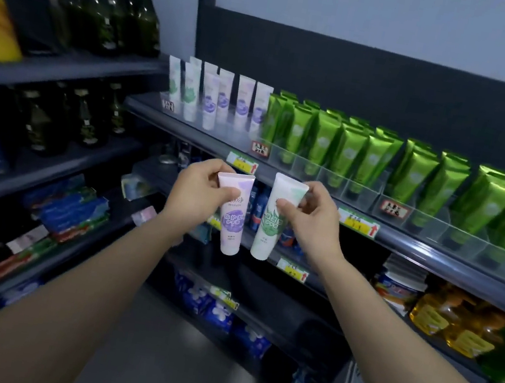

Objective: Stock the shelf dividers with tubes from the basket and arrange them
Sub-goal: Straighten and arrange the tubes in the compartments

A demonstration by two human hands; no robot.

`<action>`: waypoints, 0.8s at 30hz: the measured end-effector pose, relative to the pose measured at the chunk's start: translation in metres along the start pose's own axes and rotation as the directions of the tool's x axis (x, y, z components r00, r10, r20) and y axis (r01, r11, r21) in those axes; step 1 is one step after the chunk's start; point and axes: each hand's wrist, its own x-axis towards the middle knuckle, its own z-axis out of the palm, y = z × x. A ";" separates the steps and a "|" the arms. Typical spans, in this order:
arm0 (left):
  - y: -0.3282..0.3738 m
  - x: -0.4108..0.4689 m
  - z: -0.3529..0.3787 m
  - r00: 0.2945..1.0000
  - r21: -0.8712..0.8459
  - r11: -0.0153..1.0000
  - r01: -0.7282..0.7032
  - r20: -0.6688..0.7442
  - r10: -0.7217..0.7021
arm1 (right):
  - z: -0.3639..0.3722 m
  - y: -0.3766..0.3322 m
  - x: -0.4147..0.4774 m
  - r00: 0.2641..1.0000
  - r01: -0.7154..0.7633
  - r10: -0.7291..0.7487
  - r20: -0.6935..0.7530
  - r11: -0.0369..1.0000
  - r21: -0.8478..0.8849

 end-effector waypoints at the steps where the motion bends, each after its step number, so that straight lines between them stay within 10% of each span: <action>1: -0.002 0.008 -0.006 1.000 -0.004 1.000 -0.003 -0.010 0.003 | 0.007 -0.003 0.008 1.000 0.018 -0.018 0.005 1.000 -0.002; 24: -0.024 0.254 -0.067 0.981 0.029 0.986 -0.166 -0.096 0.168 | 0.107 -0.052 0.229 0.928 0.277 -0.329 -0.174 0.923 -0.266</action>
